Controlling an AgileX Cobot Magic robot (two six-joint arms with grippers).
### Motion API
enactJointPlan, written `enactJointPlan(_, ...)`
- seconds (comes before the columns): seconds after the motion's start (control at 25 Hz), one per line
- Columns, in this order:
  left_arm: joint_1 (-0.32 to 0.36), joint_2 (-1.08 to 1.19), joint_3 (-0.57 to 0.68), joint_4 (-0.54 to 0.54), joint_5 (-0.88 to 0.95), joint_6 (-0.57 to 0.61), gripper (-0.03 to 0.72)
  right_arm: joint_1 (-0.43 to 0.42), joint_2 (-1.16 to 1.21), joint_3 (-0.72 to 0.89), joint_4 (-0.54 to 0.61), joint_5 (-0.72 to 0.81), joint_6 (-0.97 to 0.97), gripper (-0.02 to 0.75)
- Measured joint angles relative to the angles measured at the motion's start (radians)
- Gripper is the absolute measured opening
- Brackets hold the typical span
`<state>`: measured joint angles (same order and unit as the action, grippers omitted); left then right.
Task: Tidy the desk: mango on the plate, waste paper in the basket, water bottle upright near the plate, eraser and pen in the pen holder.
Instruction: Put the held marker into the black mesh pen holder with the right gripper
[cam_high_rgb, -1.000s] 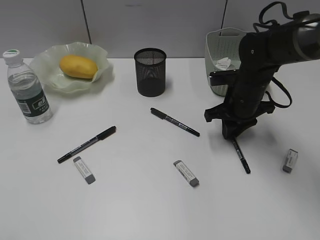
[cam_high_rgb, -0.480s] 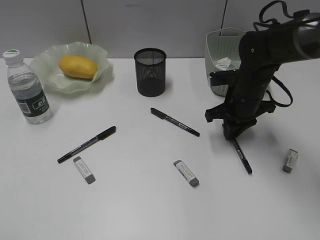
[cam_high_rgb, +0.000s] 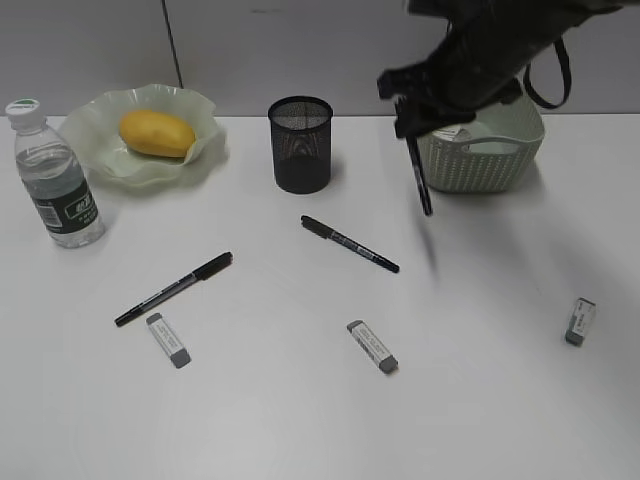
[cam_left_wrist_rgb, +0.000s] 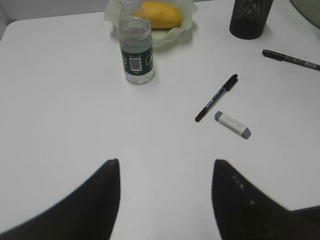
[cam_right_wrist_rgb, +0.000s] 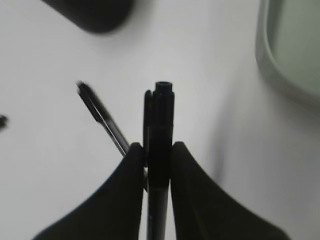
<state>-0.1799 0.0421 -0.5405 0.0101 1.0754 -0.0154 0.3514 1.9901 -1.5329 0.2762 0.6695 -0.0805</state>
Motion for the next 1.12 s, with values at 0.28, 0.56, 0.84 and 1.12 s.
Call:
enactJointPlan(0.28, 0.0, 0.0, 0.0, 0.0, 0.0, 0.0, 0.445, 0.068, -0.006, -0.089, 0.138, -0.329, -0.123, 0.136)
enactJointPlan(0.56, 0.0, 0.0, 0.0, 0.001, 0.0, 0.0, 0.445, 0.164, 0.031, -0.09, 0.143, -0.696, -0.189, 0.134)
enactJointPlan(0.84, 0.0, 0.0, 0.0, -0.004, 0.0, 0.0, 0.445, 0.203, 0.157, -0.09, 0.092, -0.942, -0.194, 0.134)
enactJointPlan(1.12, -0.001, 0.0, 0.0, -0.004, 0.0, 0.0, 0.445, 0.204, 0.274, -0.09, 0.076, -1.099, -0.194, 0.138)
